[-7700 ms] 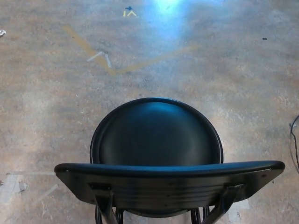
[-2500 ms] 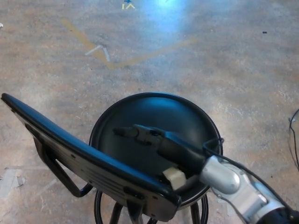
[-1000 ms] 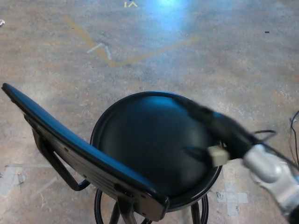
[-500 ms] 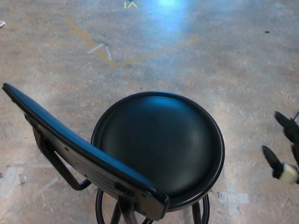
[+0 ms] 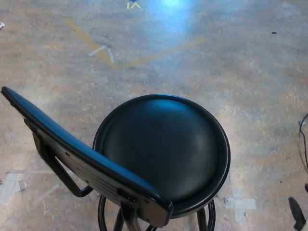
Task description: Use the right hand to rotate the back of the chair to its left.
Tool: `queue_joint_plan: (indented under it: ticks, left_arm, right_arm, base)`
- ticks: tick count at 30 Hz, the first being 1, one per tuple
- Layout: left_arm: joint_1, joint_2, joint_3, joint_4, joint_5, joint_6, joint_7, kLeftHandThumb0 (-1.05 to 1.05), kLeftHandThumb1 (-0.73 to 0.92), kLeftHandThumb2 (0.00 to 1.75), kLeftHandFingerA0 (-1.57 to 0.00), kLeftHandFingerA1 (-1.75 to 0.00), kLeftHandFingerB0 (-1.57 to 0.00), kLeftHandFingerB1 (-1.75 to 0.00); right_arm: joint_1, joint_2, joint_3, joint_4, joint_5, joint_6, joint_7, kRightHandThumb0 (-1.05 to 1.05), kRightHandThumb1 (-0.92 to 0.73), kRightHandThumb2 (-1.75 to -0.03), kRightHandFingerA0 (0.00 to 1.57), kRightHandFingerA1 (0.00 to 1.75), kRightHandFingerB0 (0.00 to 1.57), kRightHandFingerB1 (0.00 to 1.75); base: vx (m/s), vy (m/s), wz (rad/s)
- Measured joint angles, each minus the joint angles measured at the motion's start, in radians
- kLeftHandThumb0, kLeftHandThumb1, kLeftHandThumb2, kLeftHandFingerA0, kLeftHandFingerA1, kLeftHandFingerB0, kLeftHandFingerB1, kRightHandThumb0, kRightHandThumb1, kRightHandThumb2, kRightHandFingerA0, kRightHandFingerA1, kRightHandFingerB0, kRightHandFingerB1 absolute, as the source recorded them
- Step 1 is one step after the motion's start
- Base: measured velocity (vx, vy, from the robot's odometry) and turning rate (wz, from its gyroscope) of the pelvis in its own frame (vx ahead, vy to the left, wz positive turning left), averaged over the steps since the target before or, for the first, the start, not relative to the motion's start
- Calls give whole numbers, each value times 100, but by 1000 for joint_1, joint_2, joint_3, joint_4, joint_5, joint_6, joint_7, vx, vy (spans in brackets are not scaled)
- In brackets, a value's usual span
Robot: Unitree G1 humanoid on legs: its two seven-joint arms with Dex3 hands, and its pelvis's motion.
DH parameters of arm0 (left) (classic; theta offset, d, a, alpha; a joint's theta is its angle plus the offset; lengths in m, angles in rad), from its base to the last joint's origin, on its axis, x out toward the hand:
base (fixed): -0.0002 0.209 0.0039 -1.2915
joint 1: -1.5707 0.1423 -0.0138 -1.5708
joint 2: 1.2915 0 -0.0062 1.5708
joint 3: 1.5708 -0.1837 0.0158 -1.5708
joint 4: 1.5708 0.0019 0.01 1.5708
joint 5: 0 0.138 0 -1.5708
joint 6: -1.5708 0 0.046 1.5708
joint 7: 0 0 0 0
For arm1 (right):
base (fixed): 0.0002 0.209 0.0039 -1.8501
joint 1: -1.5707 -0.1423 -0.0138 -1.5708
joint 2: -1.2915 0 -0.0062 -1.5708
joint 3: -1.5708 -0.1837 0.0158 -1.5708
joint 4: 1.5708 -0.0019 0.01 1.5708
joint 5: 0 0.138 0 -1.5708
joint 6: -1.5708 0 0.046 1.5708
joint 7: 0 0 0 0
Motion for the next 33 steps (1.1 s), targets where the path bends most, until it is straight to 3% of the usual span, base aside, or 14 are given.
queue_joint_plan:
  ticks: [2,3,4,14,19,20,21,26,33]
  left_arm:
    - [2,0,0,0,0,0,0,-48,77,63,-59,-51,-54,-45]
    - [3,0,1,0,0,0,0,-47,79,64,-61,-53,-55,-45]
    - [4,0,0,0,0,0,0,-48,77,63,-61,-52,-56,-44]
    - [6,-5,-2,3,2,3,0,-48,76,63,-62,-51,-55,-44]
    - [14,-5,5,2,1,3,0,-47,79,64,-60,-50,-55,-44]
    - [15,-5,5,2,1,3,0,-50,77,63,-60,-52,-56,-44]
    - [16,-5,3,2,1,3,0,-50,76,63,-60,-52,-56,-45]
    - [28,-6,-2,2,2,3,0,-49,81,65,-61,-51,-54,-44]
    - [43,-9,24,2,-8,1,0,-49,75,63,-63,-51,-57,-44]
  right_arm:
    - [29,20,-2,8,6,34,12,-105,-85,-89,0,141,0,105]
    - [41,28,-3,11,8,50,17,-105,-46,-124,7,98,0,87]
    - [52,35,-10,12,13,67,25,-105,-49,-128,0,95,1,86]
    - [119,80,-107,14,77,187,105,-105,-43,-125,1,99,0,91]
    - [124,87,-129,11,98,210,125,-105,-49,-128,9,102,1,90]
    - [124,87,-131,11,100,214,127,-105,-46,-125,9,103,0,91]
    - [124,87,-131,10,102,217,130,-76,8,-96,12,88,0,81]
    - [127,87,-132,8,107,223,141,-74,9,-95,13,88,0,81]
    - [138,87,-131,7,111,225,149,-73,10,-94,11,86,0,80]
  base:
    - [0,0,0]
    - [0,0,0]
    - [0,0,0]
    - [0,0,0]
    - [0,0,0]
    - [0,0,0]
    - [0,0,0]
    - [0,0,0]
    - [0,0,0]
